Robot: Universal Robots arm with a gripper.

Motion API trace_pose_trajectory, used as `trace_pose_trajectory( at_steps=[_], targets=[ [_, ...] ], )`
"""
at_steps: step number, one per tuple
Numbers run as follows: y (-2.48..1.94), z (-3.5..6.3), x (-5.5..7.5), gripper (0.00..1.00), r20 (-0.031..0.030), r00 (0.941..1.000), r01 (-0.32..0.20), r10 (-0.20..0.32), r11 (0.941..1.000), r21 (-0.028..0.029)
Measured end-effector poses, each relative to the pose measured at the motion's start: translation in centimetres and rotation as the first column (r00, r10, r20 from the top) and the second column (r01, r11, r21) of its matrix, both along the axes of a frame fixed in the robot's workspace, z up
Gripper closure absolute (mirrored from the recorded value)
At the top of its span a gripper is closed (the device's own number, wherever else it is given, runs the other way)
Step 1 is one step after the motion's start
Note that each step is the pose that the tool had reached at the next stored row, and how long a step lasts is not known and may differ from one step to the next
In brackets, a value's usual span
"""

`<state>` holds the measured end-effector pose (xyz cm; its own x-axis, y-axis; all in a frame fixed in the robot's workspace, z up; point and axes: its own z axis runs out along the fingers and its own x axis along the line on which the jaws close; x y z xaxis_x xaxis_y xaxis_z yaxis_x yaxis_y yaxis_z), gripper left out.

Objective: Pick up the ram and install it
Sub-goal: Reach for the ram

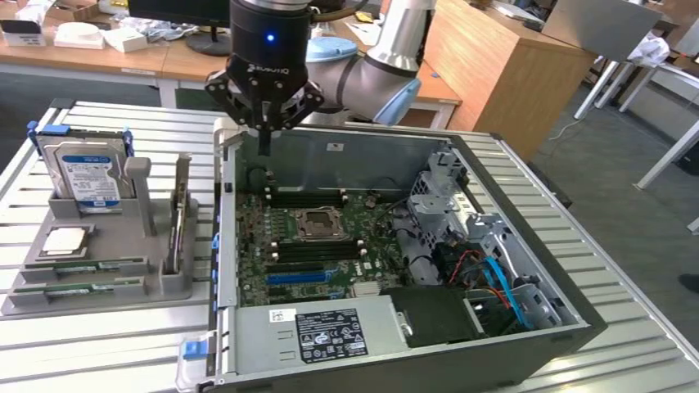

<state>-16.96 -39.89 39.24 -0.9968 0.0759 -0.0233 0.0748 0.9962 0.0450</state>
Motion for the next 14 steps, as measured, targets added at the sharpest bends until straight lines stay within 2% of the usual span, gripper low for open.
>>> trace_pose_trajectory(
  at_steps=[7,14],
  targets=[
    [0.0,-0.01,-1.4,0.9,0.0001,1.0,0.0,0.0,1.0,0.0],
    [0.0,-0.01,-2.1,0.9,0.0001,1.0,0.0,0.0,1.0,0.0001]
  ],
)
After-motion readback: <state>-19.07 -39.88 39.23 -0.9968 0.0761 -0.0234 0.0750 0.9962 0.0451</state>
